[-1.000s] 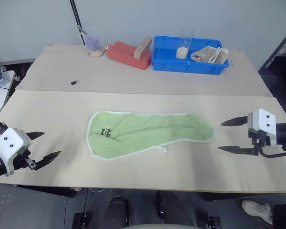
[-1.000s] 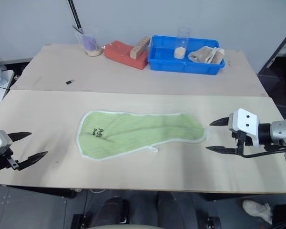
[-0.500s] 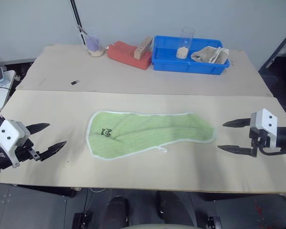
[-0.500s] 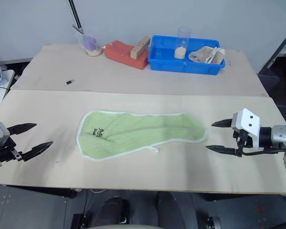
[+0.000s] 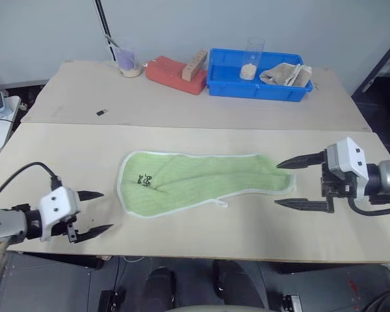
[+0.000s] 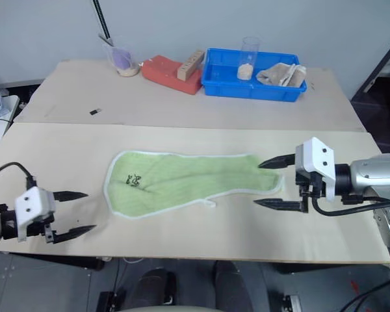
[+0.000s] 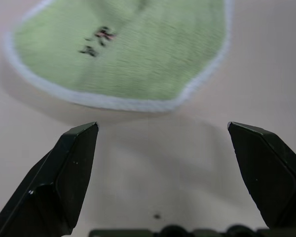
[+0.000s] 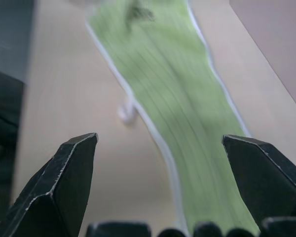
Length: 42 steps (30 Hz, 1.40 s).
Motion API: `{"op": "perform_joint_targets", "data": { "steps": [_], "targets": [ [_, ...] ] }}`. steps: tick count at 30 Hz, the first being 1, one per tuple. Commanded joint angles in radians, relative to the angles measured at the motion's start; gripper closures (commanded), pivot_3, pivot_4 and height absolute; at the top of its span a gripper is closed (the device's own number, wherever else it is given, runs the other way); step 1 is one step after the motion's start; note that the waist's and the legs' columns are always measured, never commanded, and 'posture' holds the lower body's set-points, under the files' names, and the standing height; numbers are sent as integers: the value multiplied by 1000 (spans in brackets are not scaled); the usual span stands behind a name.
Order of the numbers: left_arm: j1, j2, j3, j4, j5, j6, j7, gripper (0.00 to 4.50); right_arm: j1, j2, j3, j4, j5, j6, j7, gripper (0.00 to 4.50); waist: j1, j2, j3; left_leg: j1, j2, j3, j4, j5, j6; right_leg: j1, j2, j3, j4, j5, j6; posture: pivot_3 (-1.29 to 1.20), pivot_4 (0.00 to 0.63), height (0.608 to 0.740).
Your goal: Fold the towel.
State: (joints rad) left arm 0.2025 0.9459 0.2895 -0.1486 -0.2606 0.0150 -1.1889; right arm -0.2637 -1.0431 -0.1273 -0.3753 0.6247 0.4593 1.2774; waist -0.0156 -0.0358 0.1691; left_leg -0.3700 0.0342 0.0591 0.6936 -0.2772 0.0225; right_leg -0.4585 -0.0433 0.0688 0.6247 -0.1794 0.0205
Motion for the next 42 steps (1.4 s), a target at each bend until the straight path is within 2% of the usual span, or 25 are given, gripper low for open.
{"op": "perform_joint_targets", "data": {
  "steps": [1,12,16,18,20,23,27,29,36,42],
  "targets": [
    [-47,-30,-82,-16,45,-66,23,0,-44,-11,6,-103,114,115,-7,28,4,0,0,0,0,0,0,0,0,0,0,0,0,0,0,0,150,714],
    [-192,-93,-236,133,114,-89,57,0,-109,8,34,-129,139,176,-34,28,3,0,0,-1,0,0,0,0,0,0,0,-1,-1,1,2,0,150,714],
    [-219,-113,-279,151,130,-82,65,1229,-118,11,35,-131,140,183,-38,0,6,2,-1,0,-1,0,1,0,0,2,0,0,0,1,2,0,150,714],
    [-231,-123,-295,163,140,-82,73,2139,-120,11,33,-135,143,186,-41,0,10,2,-1,0,-1,0,1,0,0,2,-1,0,-1,1,1,0,150,714],
    [-236,-126,-303,171,143,-83,74,3282,-119,10,32,-136,143,187,-41,0,10,2,-1,0,-1,0,1,0,0,2,-1,0,-1,1,1,0,150,714],
    [-234,-125,-310,178,137,-83,72,4484,-115,7,28,-135,140,184,-41,0,9,2,-1,0,-1,0,1,0,0,2,0,0,0,1,1,0,150,714],
    [-222,-111,-297,159,95,-57,50,4484,-95,-3,16,-124,118,170,-40,0,6,2,-1,0,0,0,1,0,0,2,0,0,0,1,1,0,150,714],
    [-214,-89,-273,118,43,-3,19,4484,-68,-23,16,-94,54,119,-27,0,4,2,-1,0,0,0,1,0,0,2,0,0,0,1,1,0,150,714],
    [-228,1,-175,-21,-150,240,-36,4484,1,-69,128,173,-345,-279,-22,0,-3,1,0,-1,0,0,1,0,0,0,0,-1,-1,0,1,0,150,714],
    [-278,11,-122,-48,-229,365,-19,4484,-48,-20,214,391,-499,-488,-26,0,-6,1,0,0,0,0,0,0,0,0,1,0,0,0,1,0,150,714]
  ]
}}
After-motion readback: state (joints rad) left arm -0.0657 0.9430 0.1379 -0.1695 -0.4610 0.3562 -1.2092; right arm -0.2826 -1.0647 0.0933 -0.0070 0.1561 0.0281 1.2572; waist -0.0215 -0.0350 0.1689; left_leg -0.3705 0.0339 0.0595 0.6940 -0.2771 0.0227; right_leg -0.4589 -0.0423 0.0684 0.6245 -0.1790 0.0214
